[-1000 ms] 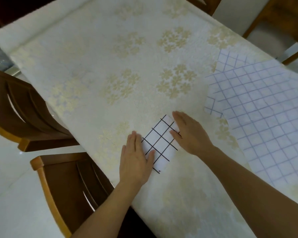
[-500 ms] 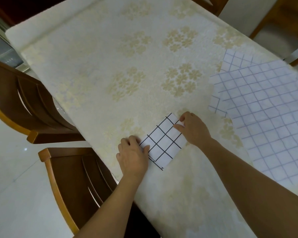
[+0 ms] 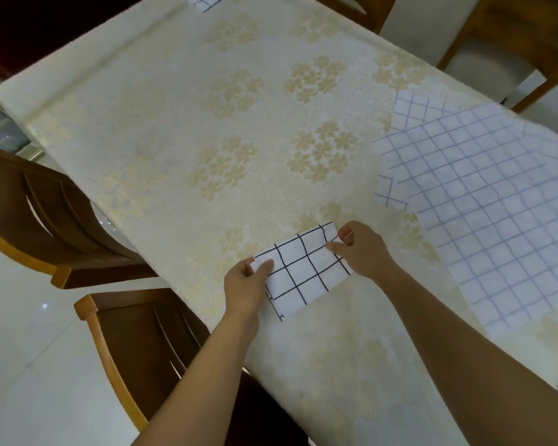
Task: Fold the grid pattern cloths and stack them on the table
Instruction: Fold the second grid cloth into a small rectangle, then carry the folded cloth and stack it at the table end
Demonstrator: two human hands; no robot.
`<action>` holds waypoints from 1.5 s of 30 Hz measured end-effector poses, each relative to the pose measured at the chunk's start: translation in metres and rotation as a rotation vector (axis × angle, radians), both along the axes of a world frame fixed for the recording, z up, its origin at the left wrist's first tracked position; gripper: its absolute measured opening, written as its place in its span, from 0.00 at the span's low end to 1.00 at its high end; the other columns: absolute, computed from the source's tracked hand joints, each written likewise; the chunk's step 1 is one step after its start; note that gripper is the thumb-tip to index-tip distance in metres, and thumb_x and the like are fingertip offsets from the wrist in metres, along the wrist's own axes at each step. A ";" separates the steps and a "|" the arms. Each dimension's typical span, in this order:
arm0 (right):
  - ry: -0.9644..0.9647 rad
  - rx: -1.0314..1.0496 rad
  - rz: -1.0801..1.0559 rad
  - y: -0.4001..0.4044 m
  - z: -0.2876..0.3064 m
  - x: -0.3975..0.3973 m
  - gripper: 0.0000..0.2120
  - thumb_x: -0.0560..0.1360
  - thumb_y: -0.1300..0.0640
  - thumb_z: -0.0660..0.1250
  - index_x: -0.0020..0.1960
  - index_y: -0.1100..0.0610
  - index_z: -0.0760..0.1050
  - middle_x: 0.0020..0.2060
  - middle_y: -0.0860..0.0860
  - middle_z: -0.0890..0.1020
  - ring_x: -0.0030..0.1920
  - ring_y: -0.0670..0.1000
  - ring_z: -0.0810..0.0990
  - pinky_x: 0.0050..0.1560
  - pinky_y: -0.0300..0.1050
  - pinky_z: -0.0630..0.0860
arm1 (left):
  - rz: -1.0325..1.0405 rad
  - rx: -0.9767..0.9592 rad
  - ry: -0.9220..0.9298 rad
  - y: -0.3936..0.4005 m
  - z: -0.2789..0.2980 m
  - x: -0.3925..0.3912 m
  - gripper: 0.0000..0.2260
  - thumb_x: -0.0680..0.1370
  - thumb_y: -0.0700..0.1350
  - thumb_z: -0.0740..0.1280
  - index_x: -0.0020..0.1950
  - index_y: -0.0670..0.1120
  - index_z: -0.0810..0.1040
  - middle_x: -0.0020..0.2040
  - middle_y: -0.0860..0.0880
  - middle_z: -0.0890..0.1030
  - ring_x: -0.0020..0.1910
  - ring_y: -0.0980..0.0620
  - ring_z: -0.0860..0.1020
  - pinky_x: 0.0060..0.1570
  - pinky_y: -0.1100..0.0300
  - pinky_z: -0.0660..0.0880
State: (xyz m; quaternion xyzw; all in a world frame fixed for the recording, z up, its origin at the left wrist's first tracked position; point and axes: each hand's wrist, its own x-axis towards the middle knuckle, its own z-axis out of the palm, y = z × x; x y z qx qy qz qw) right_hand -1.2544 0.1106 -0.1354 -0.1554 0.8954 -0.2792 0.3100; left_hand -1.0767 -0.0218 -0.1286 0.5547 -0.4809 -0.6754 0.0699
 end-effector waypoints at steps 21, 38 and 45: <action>-0.203 -0.462 -0.924 0.133 0.077 0.165 0.17 0.80 0.43 0.63 0.48 0.58 0.77 0.36 0.57 0.79 0.38 0.54 0.80 0.37 0.45 0.76 | -0.733 -0.401 0.078 0.083 0.071 0.019 0.17 0.85 0.52 0.54 0.39 0.45 0.67 0.36 0.47 0.70 0.35 0.57 0.69 0.38 0.60 0.65; 0.136 -0.335 -0.800 0.177 0.102 0.224 0.23 0.82 0.48 0.60 0.33 0.55 0.58 0.25 0.46 0.61 0.26 0.44 0.62 0.32 0.44 0.58 | -0.737 -0.708 0.057 0.134 0.087 0.081 0.17 0.85 0.49 0.54 0.37 0.47 0.66 0.30 0.49 0.69 0.28 0.61 0.69 0.28 0.66 0.64; 0.099 -0.433 -0.489 0.177 0.103 0.237 0.18 0.84 0.53 0.58 0.37 0.59 0.65 0.28 0.50 0.70 0.30 0.46 0.66 0.33 0.44 0.64 | -0.443 -0.714 -0.017 0.149 0.091 0.143 0.16 0.85 0.51 0.54 0.41 0.46 0.72 0.34 0.48 0.75 0.31 0.57 0.72 0.31 0.64 0.66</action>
